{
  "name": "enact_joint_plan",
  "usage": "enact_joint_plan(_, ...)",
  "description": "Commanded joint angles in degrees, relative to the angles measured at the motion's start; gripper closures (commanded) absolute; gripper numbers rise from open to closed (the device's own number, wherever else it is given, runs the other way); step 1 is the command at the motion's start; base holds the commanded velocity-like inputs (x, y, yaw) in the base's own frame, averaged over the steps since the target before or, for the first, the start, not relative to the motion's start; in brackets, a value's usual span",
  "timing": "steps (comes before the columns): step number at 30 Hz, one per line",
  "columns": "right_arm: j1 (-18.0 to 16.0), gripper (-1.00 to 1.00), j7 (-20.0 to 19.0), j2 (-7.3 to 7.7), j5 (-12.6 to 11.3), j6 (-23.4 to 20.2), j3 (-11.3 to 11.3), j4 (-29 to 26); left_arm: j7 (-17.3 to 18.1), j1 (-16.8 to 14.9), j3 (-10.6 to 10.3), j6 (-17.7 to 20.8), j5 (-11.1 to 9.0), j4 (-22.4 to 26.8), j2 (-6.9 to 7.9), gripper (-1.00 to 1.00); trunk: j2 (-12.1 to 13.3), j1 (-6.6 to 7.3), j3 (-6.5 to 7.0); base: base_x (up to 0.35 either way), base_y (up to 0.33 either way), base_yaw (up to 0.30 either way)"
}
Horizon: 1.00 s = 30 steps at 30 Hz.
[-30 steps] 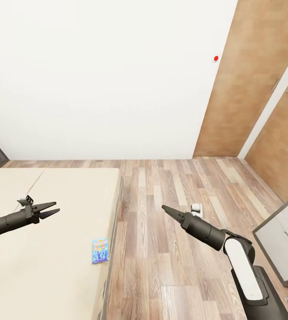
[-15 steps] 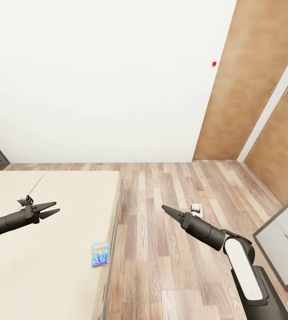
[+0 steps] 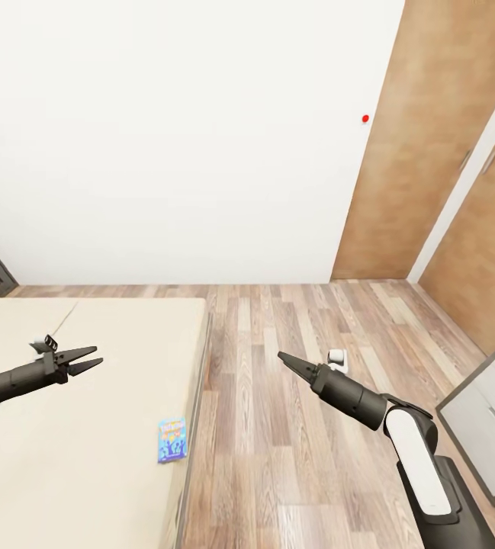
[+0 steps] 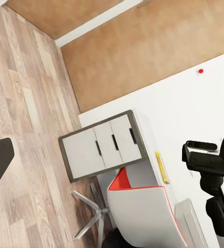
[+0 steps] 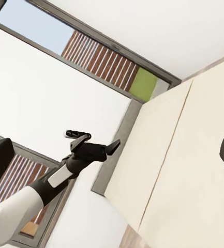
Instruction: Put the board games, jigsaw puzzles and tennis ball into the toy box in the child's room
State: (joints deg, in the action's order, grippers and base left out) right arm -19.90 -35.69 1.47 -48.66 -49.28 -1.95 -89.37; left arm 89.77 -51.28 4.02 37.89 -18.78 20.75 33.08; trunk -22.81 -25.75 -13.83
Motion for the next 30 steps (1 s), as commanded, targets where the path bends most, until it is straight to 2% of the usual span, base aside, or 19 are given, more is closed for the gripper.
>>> enact_joint_plan(1, -0.1, -1.00, -0.1, 0.00, 0.0, -0.3, -0.1, 0.0, 0.2, 0.0, 0.0, 0.6, 0.1, 0.0, 0.00, -1.00, -0.1, -0.03, -0.02, 0.000, 0.000, 0.000)
enact_joint_plan(30, -0.1, -1.00, 0.1, -0.04, -0.1, -0.3, -0.1, 0.0, 0.2, 0.0, 0.0, 0.6, 0.1, 0.0, -0.45, -1.00, -0.1, -0.03, 2.59, 0.000, 0.000, 0.000)
